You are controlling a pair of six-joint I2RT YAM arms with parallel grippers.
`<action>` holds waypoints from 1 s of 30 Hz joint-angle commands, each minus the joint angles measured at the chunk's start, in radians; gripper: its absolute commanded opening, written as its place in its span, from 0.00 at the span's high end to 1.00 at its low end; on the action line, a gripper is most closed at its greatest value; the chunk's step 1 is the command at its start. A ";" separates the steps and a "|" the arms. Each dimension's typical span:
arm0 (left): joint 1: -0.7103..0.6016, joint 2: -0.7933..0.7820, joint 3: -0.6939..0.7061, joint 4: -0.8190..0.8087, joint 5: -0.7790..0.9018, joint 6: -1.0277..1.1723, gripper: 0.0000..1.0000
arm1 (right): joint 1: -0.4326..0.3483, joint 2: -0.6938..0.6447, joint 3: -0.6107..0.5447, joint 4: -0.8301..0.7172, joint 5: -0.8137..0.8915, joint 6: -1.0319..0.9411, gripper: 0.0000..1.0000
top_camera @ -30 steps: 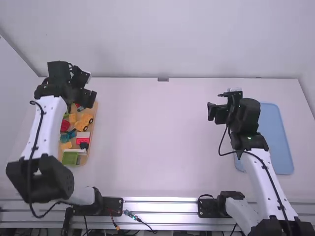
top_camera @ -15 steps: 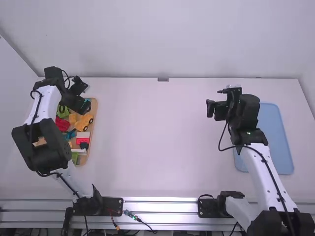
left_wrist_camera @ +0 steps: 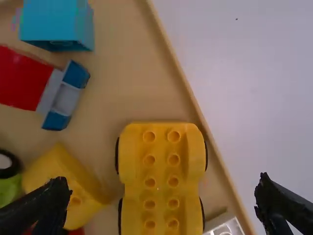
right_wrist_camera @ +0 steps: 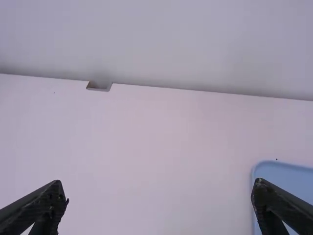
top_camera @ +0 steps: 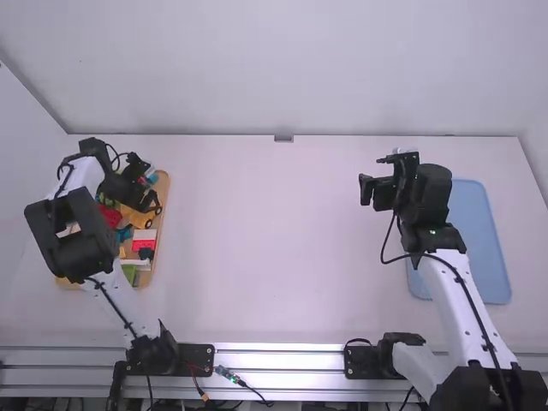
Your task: Assemble lego blocks to make yellow taxi
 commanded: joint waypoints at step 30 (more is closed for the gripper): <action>-0.005 0.058 -0.125 0.216 -0.058 -0.110 0.43 | -0.005 0.010 0.039 -0.002 -0.005 -0.031 0.01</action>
